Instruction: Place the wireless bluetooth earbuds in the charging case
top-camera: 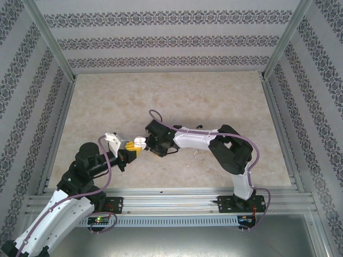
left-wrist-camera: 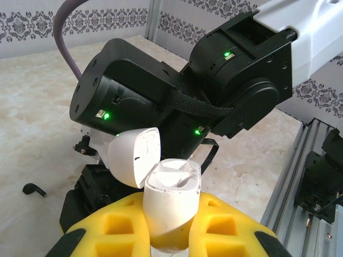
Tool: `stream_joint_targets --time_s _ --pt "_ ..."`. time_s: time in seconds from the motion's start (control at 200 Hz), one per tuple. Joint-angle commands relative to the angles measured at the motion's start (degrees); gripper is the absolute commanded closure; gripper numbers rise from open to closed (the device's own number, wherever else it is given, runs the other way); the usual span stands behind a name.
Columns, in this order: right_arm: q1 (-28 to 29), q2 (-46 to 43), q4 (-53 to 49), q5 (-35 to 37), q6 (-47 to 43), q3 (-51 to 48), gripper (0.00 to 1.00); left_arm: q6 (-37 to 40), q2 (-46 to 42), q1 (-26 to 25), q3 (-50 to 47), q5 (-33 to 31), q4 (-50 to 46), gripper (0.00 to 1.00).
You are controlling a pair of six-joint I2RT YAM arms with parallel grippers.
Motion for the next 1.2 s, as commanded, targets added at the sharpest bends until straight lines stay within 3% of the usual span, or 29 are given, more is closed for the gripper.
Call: stream_joint_targets --time_s 0.0,0.5,0.754,1.194 --pt "-0.87 1.66 -3.46 1.47 -1.58 2.84 0.43 1.41 -0.71 0.58 -0.54 -0.47 -1.03 1.00" --pt "-1.54 1.98 -12.93 5.05 -7.62 11.47 0.45 1.17 -3.08 0.60 -1.65 -0.42 -2.11 1.00" --pt "0.62 -1.54 -9.57 5.00 0.85 5.19 0.43 2.35 -2.93 0.55 -1.98 0.38 -2.18 1.00" --pt "2.25 2.99 -6.82 5.28 6.69 5.38 0.48 5.65 -3.03 0.55 0.07 1.66 -6.70 1.00"
